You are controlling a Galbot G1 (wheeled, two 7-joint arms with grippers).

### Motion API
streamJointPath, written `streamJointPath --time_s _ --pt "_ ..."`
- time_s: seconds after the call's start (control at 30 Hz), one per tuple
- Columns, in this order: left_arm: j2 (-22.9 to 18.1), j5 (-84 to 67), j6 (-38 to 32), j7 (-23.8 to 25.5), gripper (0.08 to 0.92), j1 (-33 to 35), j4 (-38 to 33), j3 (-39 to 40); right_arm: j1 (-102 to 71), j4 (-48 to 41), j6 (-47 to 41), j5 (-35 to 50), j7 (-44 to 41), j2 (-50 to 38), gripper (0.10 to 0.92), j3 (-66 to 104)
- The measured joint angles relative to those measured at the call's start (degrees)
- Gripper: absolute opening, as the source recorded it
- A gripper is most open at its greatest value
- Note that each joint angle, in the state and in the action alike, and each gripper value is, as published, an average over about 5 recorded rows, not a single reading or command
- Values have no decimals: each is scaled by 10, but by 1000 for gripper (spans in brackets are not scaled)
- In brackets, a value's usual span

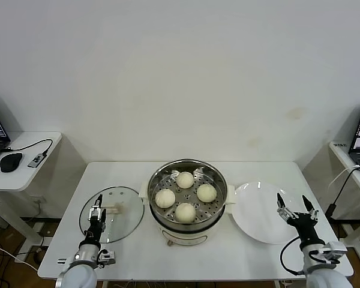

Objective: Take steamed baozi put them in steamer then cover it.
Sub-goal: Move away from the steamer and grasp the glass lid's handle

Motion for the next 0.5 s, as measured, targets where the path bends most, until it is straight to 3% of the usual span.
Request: streamJointPath --time_s 0.5 --pt "-3 11 -6 -3 823 -32 44 0 -7 -1 4 -11 -1 7 823 1"
